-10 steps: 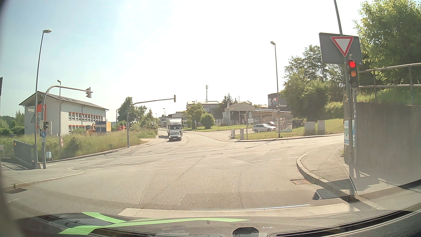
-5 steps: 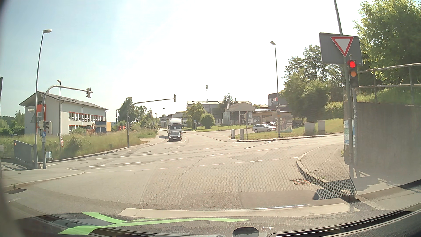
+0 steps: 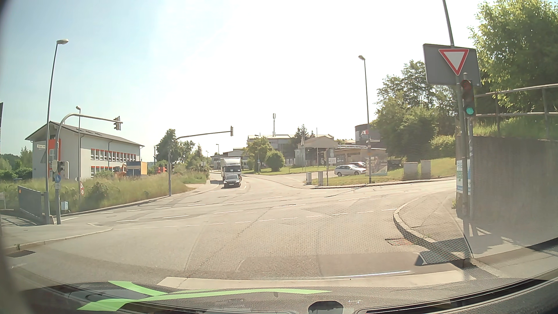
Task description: Follow the waypoints while adhering to traffic rules and regulations
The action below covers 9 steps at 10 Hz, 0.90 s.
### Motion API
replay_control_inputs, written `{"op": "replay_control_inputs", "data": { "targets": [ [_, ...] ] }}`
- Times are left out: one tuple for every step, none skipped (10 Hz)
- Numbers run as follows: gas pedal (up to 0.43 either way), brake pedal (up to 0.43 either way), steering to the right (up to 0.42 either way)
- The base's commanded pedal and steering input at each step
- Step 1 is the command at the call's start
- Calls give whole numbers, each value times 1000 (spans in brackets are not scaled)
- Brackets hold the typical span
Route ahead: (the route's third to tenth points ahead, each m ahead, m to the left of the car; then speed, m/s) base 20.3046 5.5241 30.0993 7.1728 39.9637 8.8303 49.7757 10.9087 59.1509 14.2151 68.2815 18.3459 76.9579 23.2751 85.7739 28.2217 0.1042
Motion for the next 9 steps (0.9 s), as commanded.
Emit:
{"op": "replay_control_inputs", "data": {
  "targets": [
    [0,0,3],
    [0,0,3],
    [0,0,3],
    [0,0,3],
    [47,0,3],
    [138,0,3],
    [177,0,3],
    [189,0,3],
    [220,0,3]
  ]
}}
